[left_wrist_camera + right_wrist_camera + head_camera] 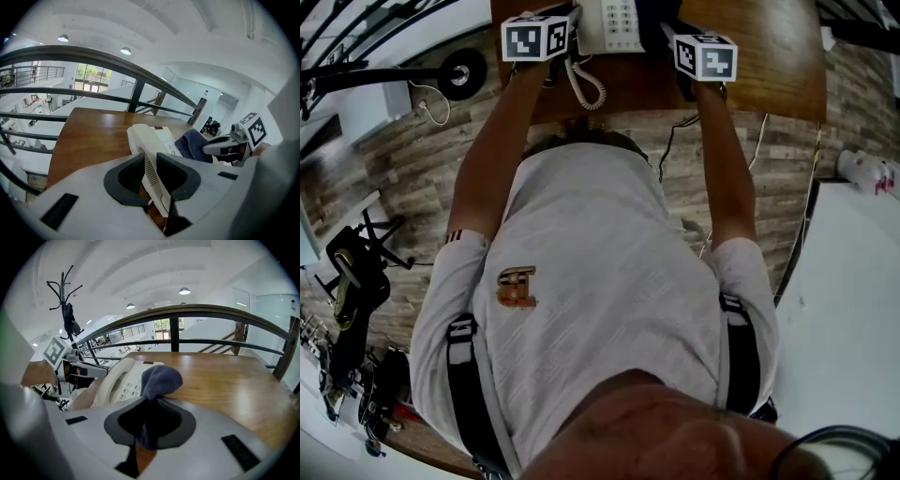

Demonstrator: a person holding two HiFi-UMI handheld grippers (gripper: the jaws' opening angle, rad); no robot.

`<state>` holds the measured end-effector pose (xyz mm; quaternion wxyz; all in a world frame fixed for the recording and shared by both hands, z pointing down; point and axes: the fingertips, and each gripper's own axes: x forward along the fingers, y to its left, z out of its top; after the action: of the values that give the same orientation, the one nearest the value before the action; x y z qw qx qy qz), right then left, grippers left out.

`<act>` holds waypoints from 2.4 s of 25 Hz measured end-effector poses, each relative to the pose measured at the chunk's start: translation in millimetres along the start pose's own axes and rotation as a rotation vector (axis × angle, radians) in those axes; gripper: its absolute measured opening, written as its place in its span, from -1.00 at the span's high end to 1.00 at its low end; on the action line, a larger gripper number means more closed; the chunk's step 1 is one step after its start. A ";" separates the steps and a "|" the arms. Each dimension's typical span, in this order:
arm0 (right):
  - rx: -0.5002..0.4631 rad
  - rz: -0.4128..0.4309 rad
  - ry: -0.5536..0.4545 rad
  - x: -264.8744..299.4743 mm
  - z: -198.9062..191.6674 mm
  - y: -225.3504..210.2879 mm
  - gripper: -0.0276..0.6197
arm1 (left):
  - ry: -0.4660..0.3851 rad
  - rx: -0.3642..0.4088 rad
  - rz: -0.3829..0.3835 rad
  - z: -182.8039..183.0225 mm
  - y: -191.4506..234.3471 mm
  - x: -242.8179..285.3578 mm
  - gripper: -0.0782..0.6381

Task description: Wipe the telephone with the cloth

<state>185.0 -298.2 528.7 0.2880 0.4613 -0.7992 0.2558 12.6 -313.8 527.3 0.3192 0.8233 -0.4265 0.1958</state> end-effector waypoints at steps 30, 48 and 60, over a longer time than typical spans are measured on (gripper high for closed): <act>0.079 0.129 0.013 15.6 -38.4 78.7 0.73 | -0.001 0.006 -0.010 0.7 -1.3 -0.6 0.54; 0.135 -0.021 0.007 -23.2 -58.9 1.6 0.73 | 0.022 0.051 -0.003 -2.9 -3.7 -2.9 0.54; 0.043 0.097 -0.304 -85.2 37.9 48.5 0.73 | -0.183 0.126 -0.087 39.2 -40.0 -56.4 0.66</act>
<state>168.3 -252.0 435.9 0.1412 0.4618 -0.8492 0.2138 16.1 -291.1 451.2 0.2347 0.8739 -0.4045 0.1324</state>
